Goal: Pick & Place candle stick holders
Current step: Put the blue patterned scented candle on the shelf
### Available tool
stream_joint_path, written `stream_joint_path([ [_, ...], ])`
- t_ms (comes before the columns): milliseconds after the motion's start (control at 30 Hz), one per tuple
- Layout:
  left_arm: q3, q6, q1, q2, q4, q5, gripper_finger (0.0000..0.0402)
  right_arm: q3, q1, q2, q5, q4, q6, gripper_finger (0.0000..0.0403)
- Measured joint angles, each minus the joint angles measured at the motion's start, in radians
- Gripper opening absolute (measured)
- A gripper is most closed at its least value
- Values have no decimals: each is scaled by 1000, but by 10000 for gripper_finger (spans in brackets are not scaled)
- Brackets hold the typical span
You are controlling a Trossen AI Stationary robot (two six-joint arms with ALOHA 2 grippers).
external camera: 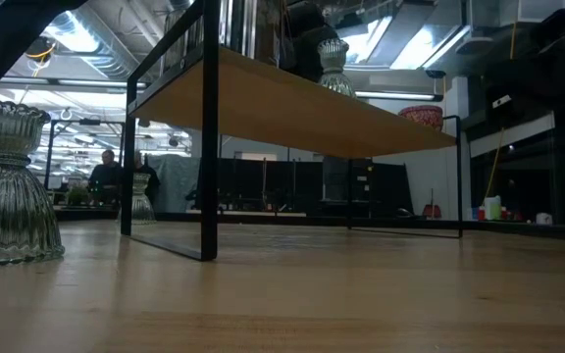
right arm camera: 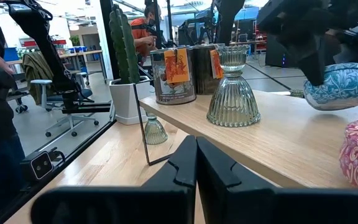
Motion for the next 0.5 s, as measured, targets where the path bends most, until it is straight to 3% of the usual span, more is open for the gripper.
stream_joint_path([
  [500,0,-49,-2,0,-25,-1,308,0,0,0,0,0,0,10],
])
